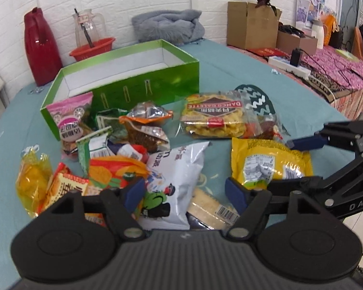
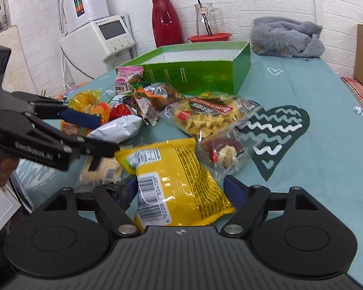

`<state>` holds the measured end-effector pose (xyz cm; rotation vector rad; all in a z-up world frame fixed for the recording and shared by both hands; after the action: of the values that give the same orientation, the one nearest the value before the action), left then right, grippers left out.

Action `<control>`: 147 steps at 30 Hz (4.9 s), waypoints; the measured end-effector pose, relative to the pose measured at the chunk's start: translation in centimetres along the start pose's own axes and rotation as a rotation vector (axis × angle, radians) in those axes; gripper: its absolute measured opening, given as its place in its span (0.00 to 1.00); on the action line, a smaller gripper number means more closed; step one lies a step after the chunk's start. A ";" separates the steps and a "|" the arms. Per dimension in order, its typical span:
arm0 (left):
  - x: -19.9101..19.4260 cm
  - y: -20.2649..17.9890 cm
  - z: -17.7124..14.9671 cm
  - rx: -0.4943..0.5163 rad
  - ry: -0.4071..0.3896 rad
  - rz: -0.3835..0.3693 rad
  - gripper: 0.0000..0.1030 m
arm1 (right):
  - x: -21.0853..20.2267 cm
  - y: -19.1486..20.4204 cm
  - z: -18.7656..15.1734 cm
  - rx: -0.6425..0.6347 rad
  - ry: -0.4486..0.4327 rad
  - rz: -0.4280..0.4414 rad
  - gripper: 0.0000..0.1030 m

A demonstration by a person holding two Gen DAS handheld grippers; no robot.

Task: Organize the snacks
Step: 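Grasp the yellow snack bag with the right tool while the left tool grasps the white bag, then carry both bags over the green box and open both tools to drop them, then grasp the cheese cracker pack with the right tool while the left tool grasps the orange apple-chip bag, then carry both packs into the green box and open both tools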

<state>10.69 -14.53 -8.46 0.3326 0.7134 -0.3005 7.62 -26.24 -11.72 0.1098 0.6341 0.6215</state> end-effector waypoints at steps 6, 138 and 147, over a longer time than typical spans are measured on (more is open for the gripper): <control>0.7 0.2 0.4 0.007 -0.012 0.013 0.57 | 1.2 0.1 -0.3 -0.042 0.048 -0.039 1.00; -7.6 9.1 2.6 -0.388 -0.186 -0.015 0.33 | 1.5 7.2 5.3 -0.214 -0.092 -0.023 0.92; -5.9 12.7 11.6 -0.403 -0.307 0.008 0.33 | 1.7 4.0 15.0 -0.191 -0.225 -0.029 0.92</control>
<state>18.04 -6.70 6.23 -0.0936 0.4553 -0.1886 15.43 -20.73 0.61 -0.0080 0.3565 0.6283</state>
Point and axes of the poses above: each gripper's, at about its wrist camera, not at the fingertips, and x roughly the way its jaws point, y to its left, z to its top, the point moved 10 cm from there along x, roughly the way its jaws point, and after that the axes turned 12 degrees about z, right-handed, at the moved point
